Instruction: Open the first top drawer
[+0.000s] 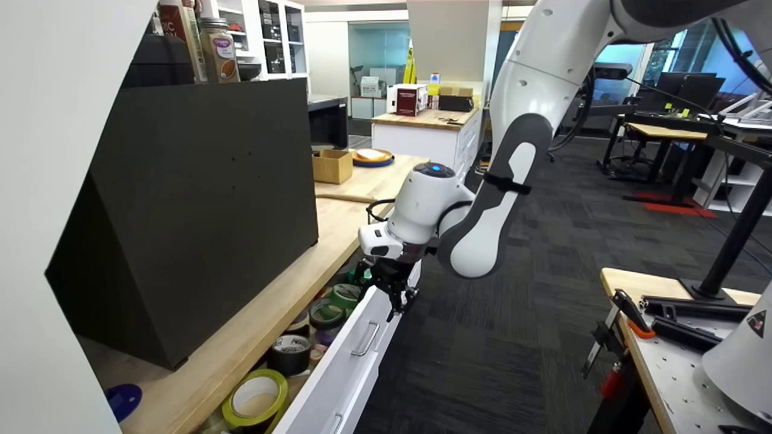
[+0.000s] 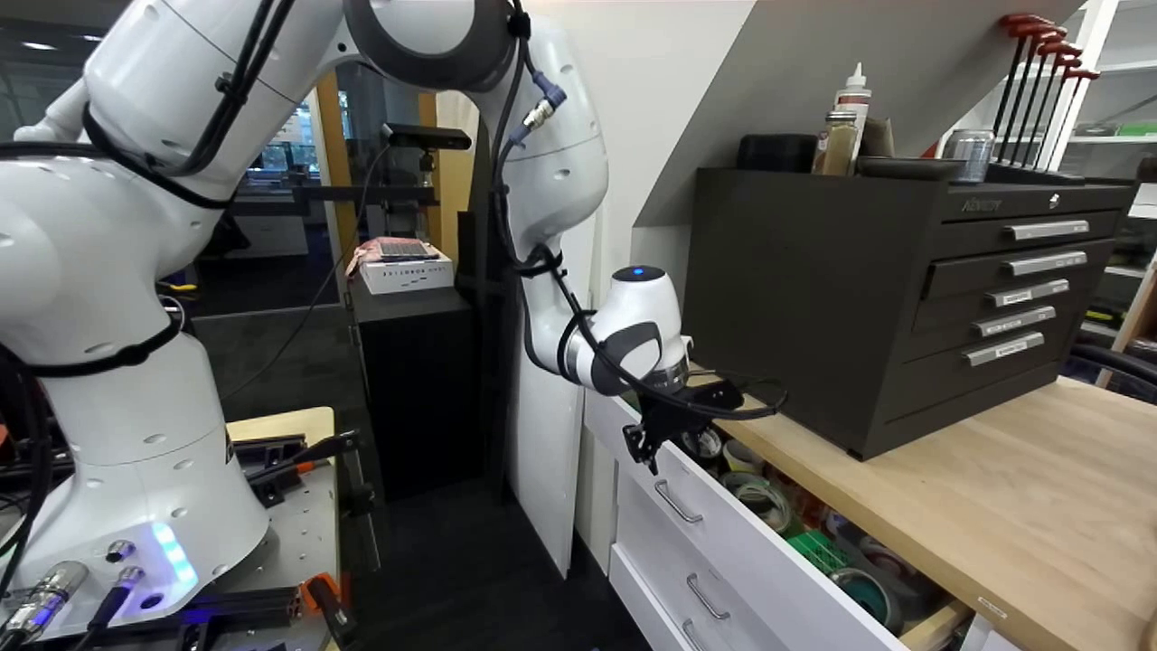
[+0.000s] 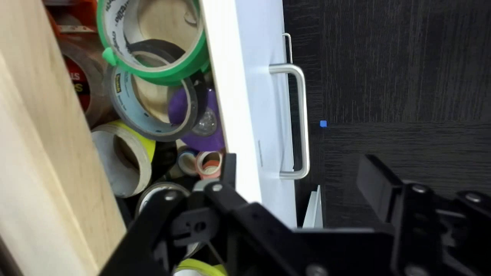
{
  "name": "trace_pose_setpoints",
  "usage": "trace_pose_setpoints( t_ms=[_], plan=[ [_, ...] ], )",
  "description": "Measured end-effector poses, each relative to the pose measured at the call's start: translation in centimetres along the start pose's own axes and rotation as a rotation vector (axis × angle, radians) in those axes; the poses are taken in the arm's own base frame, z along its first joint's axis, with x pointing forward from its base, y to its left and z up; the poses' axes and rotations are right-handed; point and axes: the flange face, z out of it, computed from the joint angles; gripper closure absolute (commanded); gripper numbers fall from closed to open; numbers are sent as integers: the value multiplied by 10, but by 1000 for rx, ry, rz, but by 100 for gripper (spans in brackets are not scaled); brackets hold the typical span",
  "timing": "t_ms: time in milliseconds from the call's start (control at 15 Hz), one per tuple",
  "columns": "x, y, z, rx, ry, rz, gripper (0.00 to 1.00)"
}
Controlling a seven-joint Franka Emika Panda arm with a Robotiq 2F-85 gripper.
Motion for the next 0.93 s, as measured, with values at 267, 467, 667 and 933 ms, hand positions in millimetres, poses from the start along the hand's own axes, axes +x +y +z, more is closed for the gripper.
trace_pose_setpoints(
  t_ms=[267, 467, 667, 933],
  plan=[
    [17, 30, -40, 83, -68, 116, 0],
    [17, 47, -53, 136, -101, 260, 0],
    [11, 55, -54, 180, -112, 409, 0],
    [7, 61, -53, 201, -104, 614, 0]
  ],
)
